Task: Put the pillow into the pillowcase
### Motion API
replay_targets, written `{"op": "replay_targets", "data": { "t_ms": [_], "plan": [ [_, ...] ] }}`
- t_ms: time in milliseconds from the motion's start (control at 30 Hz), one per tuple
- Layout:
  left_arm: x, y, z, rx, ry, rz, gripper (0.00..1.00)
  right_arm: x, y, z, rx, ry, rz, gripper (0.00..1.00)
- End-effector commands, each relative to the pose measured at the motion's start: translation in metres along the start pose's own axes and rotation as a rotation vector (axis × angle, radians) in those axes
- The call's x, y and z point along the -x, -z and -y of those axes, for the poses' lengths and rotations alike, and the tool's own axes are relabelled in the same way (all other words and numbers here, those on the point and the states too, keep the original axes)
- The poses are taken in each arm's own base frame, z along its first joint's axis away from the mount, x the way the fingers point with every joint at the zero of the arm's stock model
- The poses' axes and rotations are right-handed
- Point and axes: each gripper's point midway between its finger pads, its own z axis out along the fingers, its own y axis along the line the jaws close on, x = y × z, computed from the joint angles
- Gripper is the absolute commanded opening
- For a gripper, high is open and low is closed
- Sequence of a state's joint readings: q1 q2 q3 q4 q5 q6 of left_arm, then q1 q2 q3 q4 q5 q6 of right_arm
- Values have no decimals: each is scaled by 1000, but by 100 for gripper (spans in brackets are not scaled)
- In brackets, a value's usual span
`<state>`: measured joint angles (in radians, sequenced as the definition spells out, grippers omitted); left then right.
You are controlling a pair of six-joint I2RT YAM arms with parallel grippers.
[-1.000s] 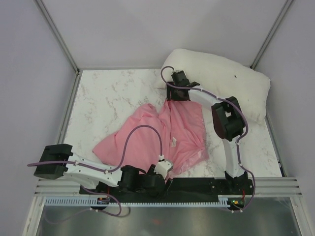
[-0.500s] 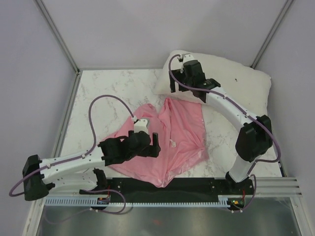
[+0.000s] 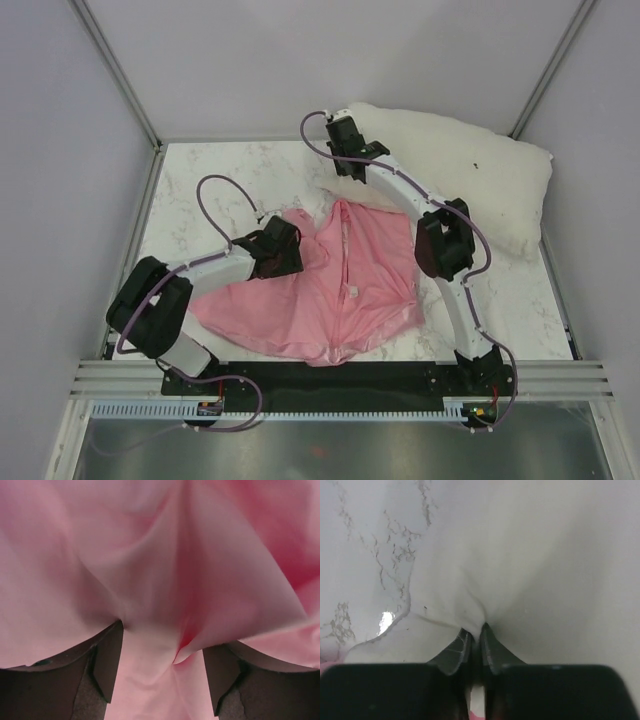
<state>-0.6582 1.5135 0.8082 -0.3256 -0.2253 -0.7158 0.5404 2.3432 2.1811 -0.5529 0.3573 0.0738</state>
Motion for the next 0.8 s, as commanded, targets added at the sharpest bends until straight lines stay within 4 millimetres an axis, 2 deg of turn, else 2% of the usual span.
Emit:
{"op": "replay_targets", "data": {
  "t_ms": [0, 33, 67, 100, 133, 167, 233, 267, 300, 333, 367, 400, 433, 467, 533, 567, 600, 633, 667, 700, 733, 767],
  "plan": [
    [43, -21, -2, -43, 74, 84, 68, 3, 22, 85, -201, -134, -36, 5],
    [56, -24, -5, -31, 81, 102, 67, 1, 26, 96, -194, -173, -38, 0],
    [60, -29, -8, -17, 75, 103, 65, 24, 55, 107, -161, -236, 25, 0],
    [65, -32, -10, -1, 68, 109, 65, -2, 57, 120, -172, -245, -17, 0],
    [73, -39, -11, 13, 56, 113, 65, 8, 69, 127, -166, -270, 40, 0],
    [76, -41, -14, 38, 49, 117, 64, 7, 101, 137, -167, -296, 74, 0],
    [88, -44, -14, 51, 42, 135, 65, 9, 131, 139, -140, -328, 112, 0],
    [91, -44, -14, 55, 37, 141, 65, 20, 164, 141, -104, -366, 171, 0],
    [93, -42, -13, 57, 34, 144, 65, -1, 167, 135, -74, -371, 137, 0],
    [96, -40, -12, 53, 33, 151, 66, -6, 177, 126, -16, -382, 140, 0],
    [100, -32, -9, 40, 34, 166, 67, -1, 204, 126, 22, -400, 190, 0],
    [100, -27, -9, 33, 26, 167, 68, -24, 206, 120, 42, -402, 156, 0],
    [98, -23, -10, 29, 20, 166, 69, -30, 214, 119, 56, -406, 161, 0],
    [103, -10, -8, 10, 23, 191, 71, -28, 236, 122, 69, -415, 207, 0],
    [99, 2, -10, 1, 2, 186, 72, -47, 249, 119, 87, -409, 184, 0],
    [104, 16, -8, -5, -2, 212, 73, -48, 268, 122, 99, -411, 215, 0],
    [104, 24, -8, 1, -19, 226, 75, -50, 277, 122, 109, -412, 223, 0],
    [99, 34, -4, 9, -50, 222, 77, -55, 295, 129, 96, -413, 240, 0],
    [102, 42, -4, 31, -59, 246, 78, -61, 302, 133, 80, -415, 240, 0],
    [105, 55, 2, 10, -72, 267, 79, -68, 308, 138, 61, -414, 233, 0],
    [101, 64, 16, -21, -104, 264, 81, -68, 321, 143, 51, -422, 260, 0],
    [98, 70, 29, -69, -122, 252, 81, -71, 325, 145, 46, -424, 259, 0]
  ]
}}
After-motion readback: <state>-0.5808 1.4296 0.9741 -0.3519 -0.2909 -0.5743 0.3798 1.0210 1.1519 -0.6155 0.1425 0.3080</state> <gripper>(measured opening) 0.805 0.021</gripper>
